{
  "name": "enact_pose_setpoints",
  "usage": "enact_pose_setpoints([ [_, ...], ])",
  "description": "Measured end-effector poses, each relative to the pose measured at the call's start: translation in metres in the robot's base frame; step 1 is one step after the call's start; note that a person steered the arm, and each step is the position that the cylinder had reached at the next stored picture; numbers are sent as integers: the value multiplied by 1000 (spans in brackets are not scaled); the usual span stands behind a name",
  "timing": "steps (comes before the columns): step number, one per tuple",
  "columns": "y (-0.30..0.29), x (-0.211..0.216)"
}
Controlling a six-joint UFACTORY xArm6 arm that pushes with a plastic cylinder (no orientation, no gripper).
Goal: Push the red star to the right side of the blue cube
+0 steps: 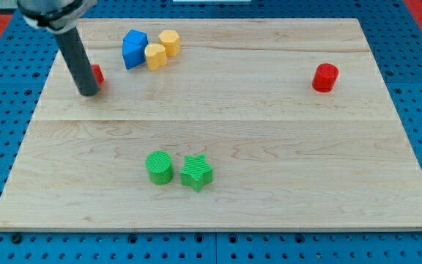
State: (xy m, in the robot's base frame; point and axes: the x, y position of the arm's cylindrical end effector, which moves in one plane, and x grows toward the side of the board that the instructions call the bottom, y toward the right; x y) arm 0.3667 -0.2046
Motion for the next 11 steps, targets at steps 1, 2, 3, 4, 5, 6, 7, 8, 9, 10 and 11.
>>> enact_pose_setpoints([
  [1,-45,-18],
  [2,-91,-21],
  [3,-76,-21],
  [4,-46,-20],
  [5,-13,-30],
  [6,6,-53],
  [7,2,-71],
  [8,-47,-66],
  [9,-72,-74],
  [10,-62,-91],
  [11,-34,-94],
])
